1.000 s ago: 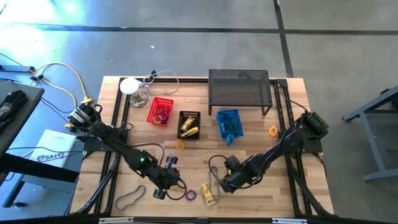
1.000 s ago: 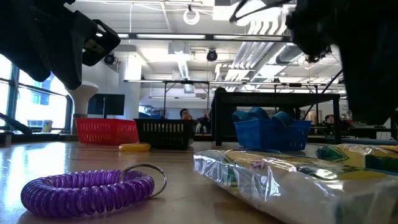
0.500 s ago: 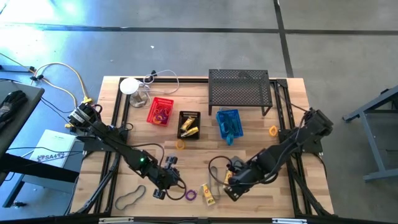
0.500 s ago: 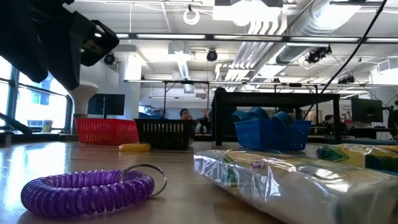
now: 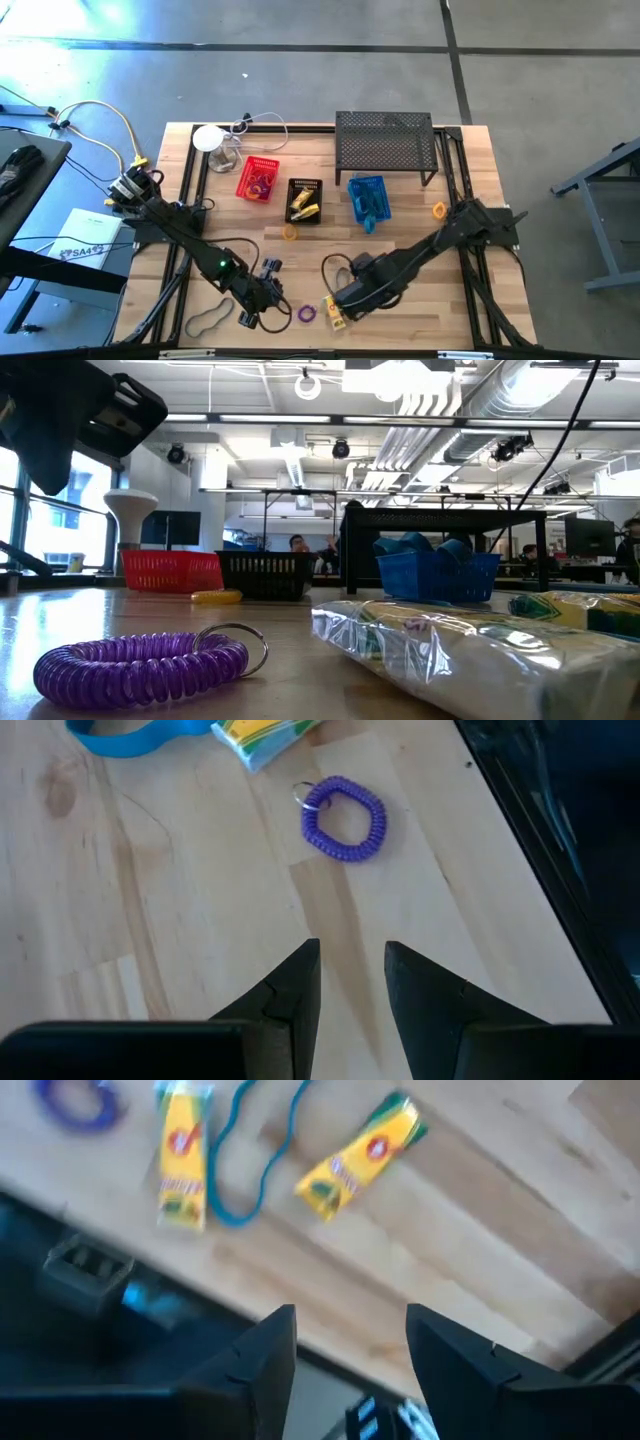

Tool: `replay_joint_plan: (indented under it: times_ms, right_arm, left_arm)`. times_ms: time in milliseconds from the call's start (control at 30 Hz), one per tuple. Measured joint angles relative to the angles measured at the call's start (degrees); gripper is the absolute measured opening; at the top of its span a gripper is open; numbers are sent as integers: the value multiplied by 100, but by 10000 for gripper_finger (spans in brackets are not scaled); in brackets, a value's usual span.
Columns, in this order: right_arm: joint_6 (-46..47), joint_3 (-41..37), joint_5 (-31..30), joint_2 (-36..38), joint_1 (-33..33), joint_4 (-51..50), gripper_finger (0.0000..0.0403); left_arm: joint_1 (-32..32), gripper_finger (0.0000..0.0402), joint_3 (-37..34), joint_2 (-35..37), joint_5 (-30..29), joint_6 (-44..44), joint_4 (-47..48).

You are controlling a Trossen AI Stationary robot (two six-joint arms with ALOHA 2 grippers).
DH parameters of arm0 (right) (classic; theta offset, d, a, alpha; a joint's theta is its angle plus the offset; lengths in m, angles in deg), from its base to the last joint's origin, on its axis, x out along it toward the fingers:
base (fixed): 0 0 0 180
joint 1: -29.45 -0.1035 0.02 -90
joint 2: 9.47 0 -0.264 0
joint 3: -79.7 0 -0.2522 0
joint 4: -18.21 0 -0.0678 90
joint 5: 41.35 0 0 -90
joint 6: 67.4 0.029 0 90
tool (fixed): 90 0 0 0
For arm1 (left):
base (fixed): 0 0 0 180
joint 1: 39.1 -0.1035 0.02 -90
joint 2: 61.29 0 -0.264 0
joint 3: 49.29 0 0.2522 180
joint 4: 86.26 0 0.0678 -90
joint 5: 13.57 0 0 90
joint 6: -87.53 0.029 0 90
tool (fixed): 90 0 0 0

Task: Pick & Place Office Desk Supplies
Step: Put the right crayon box into the black bin

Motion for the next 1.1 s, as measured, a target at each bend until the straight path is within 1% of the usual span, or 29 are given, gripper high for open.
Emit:
replay_joint_plan:
  times_ms: [100, 200, 333, 467, 567, 633, 867, 1000, 1100]
  right_arm:
    - [16, -2, -365, -158, 18, 4, 178]
    - [43, 0, -722, -274, 47, 210, 178]
    - [133, -2, -831, -401, 103, 536, 178]
    - [-112, -129, -935, -385, 101, 688, 178]
    - [-152, -190, -1276, -403, 90, 673, 178]
    - [-360, -186, -1408, -391, 69, 695, 178]
    - [-370, -186, -1313, -390, 40, 819, 178]
    - [-423, -233, -1287, -386, 2, 560, 178]
    - [-418, -452, -1062, -389, 15, 381, 178]
  left_arm:
    - [72, 108, 0, 0, -4, 0, -1]
    - [158, 108, 0, 0, -2, 0, -2]
    - [252, 108, 0, 0, -2, 0, 0]
    - [329, 108, 0, 0, -3, 12, 0]
    - [373, 108, 0, 0, -2, 87, 0]
    - [374, 108, 0, 0, -2, 90, 0]
    - [370, 108, 0, 0, -4, 90, 0]
    - [370, 108, 0, 0, -2, 90, 2]
    - [370, 108, 0, 0, -2, 90, 2]
